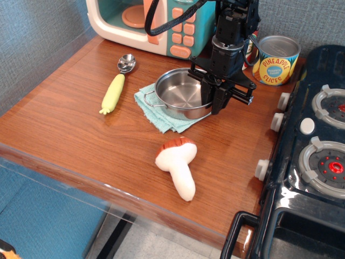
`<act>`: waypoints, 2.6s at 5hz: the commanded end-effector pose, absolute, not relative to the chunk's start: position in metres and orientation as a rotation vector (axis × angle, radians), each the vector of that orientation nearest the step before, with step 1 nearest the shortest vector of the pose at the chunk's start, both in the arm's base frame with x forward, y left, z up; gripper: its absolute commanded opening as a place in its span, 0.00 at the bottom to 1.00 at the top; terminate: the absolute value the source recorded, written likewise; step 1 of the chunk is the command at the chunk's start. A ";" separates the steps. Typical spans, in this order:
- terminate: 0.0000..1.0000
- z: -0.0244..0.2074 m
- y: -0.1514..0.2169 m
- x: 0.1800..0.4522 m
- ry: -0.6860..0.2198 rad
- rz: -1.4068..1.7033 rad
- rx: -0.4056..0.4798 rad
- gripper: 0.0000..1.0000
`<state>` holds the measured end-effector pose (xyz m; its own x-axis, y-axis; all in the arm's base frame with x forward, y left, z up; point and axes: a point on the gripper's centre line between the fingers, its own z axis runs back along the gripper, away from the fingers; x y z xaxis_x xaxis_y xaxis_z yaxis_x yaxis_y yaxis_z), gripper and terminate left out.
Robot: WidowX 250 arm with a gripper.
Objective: Move the metal pot to the left of the yellow spoon.
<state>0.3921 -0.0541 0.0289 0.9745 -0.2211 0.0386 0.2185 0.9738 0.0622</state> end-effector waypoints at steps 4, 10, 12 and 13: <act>0.00 0.120 0.090 0.350 -0.206 0.106 0.194 0.00; 0.00 0.055 0.179 0.348 -0.020 0.270 0.241 0.00; 0.00 0.078 0.160 0.347 -0.103 0.111 0.247 1.00; 0.00 0.095 0.150 0.342 -0.163 -0.016 0.230 1.00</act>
<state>0.3479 0.1463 0.0681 0.9948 -0.0289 0.0981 0.0090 0.9802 0.1977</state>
